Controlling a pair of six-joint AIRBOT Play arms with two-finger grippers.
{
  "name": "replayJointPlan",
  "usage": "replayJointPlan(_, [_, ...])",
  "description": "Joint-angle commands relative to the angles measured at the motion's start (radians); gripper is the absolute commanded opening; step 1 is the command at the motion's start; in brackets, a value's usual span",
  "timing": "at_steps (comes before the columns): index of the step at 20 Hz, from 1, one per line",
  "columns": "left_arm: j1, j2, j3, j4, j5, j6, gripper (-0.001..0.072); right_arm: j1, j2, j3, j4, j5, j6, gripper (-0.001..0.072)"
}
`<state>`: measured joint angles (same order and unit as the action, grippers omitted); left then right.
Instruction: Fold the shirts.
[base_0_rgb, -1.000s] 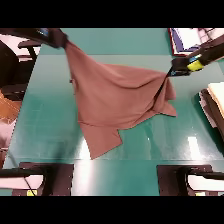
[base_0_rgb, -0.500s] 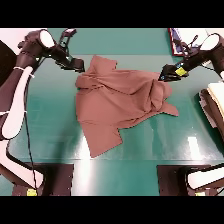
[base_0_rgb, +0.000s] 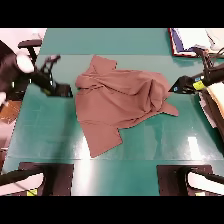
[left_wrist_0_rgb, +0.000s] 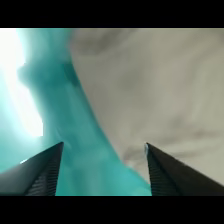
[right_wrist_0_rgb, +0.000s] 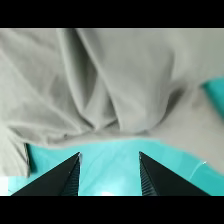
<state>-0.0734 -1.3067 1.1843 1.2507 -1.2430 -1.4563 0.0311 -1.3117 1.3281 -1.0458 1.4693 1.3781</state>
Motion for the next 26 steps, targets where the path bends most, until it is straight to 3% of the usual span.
replayJointPlan(1, [0.003, 0.138, -0.36, -0.151, 0.143, -0.01, 0.0601, -0.002, 0.101, -0.125, 0.008, -0.023, -0.012, 0.0409])
replayJointPlan(6, [0.0, 0.139, -0.53, -0.332, 0.29, 0.051, 0.06, -0.002, 0.134, -0.16, 0.008, -0.038, -0.012, 0.0408])
replayJointPlan(13, [-0.089, 0.138, -0.55, -0.397, 0.425, 0.049, 0.0598, -0.019, 0.134, -0.16, 0.006, -0.041, -0.012, 0.0408])
replayJointPlan(14, [-0.089, 0.138, -0.55, -0.399, 0.431, 0.046, 0.0551, -0.037, 0.134, -0.16, 0.006, -0.032, -0.012, 0.0409])
replayJointPlan(16, [-0.089, 0.138, -0.536, -0.397, 0.433, 0.051, 0.0074, -0.089, 0.134, -0.161, 0.003, -0.018, -0.012, 0.0409])
replayJointPlan(17, [-0.089, 0.14, -0.519, -0.396, 0.428, 0.051, 0.0022, -0.122, 0.134, -0.168, 0.003, -0.018, -0.012, 0.0408])
replayJointPlan(20, [-0.089, 0.14, -0.427, -0.389, 0.374, 0.073, 0.0022, -0.238, 0.133, -0.262, 0.003, -0.028, -0.012, 0.0411])
replayJointPlan(21, [-0.089, 0.14, -0.396, -0.389, 0.354, 0.079, 0.0023, -0.282, 0.129, -0.309, 0.003, -0.047, -0.012, 0.0443])
replayJointPlan(22, [-0.089, 0.14, -0.37, -0.391, 0.34, 0.079, 0.0023, -0.323, 0.115, -0.354, 0.006, -0.072, -0.012, 0.0532])
replayJointPlan(26, [-0.089, 0.14, -0.343, -0.391, 0.314, 0.08, 0.0023, -0.39, 0.0, -0.449, 0.011, -0.181, -0.039, 0.0528])
